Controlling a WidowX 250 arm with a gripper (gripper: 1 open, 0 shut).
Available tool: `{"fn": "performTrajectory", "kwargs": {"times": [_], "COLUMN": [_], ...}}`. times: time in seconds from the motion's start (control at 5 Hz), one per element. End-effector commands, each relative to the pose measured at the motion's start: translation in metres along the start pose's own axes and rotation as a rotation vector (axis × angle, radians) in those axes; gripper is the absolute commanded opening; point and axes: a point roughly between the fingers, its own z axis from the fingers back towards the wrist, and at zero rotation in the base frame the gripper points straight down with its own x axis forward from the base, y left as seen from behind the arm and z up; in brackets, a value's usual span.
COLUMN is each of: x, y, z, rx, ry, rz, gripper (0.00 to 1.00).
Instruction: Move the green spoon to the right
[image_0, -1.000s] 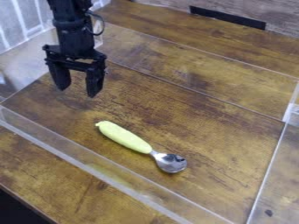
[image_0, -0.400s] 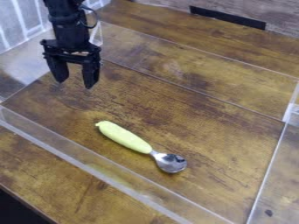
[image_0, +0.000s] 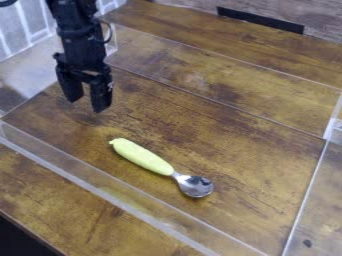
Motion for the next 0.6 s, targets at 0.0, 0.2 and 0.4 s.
{"fn": "performTrajectory", "kwargs": {"times": [0.0,0.2,0.4], "x": [-0.004,-0.012,-0.014], "y": [-0.014,-0.033,-0.044], "z": [0.003,-0.001,0.0], "rx": [0.0,-0.006,-0.006], "ry": [-0.025,-0.031,-0.036], "rz": [-0.233,-0.418,-0.508], "gripper": [1.0,1.0,1.0]}}
